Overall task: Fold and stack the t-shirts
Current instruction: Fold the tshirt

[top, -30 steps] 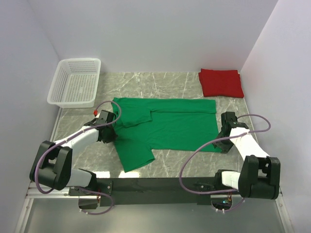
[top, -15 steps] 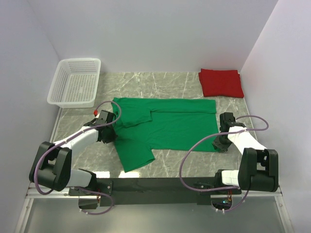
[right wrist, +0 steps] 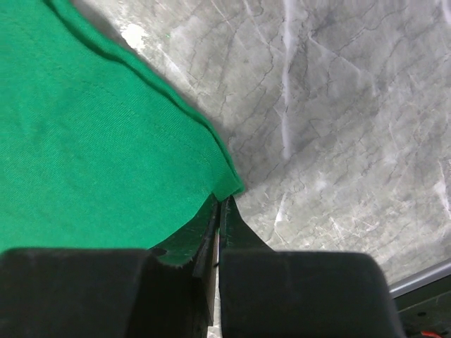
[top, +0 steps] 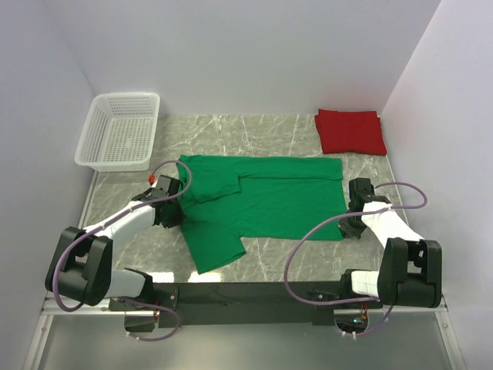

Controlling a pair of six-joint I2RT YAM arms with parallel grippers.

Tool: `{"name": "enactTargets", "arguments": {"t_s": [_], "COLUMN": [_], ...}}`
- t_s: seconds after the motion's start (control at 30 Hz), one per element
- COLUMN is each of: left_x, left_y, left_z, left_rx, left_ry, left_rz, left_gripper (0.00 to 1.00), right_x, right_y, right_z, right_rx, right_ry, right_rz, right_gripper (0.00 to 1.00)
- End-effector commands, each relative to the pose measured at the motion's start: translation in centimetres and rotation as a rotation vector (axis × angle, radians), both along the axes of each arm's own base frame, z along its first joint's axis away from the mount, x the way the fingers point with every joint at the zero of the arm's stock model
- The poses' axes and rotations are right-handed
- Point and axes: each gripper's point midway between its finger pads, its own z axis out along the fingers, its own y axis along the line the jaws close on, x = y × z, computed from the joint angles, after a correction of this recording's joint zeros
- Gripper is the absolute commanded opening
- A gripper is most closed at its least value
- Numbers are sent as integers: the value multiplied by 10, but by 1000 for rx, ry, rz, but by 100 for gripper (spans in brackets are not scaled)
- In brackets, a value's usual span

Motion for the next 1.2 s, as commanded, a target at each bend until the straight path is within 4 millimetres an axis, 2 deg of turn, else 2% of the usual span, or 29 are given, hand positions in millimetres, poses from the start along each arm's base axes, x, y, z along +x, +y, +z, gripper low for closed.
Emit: {"name": "enactTargets", "arguments": {"t_s": [0.0,0.33,0.6,0.9,1.03,1.17], "left_x": [-3,-5,3,26,41,55], "left_y": [-1,5,12,3,5,2], "left_z": [6,24,40,67,78,83], "left_rx": [-10,-43,-65,-98,-95,-109], "left_ry": [-8,-25,-50,-74,-81,-75], "left_rz": [-15,2,23,-13,-10,-17], "left_gripper": [1,1,1,1,1,1], "right_x": [1,1,11,39,61,82], "right_y": [-7,-2,-9,-13,-12,-11], "right_z": [10,33,54,79,91,91], "right_rx": [-42,-23,-60,-82,-76,-61], "right_ry": [-39,-81,-122,-153,-188,-184], "right_rz": [11,26,47,119,140,150], "right_gripper": [0,0,0,0,0,0]}}
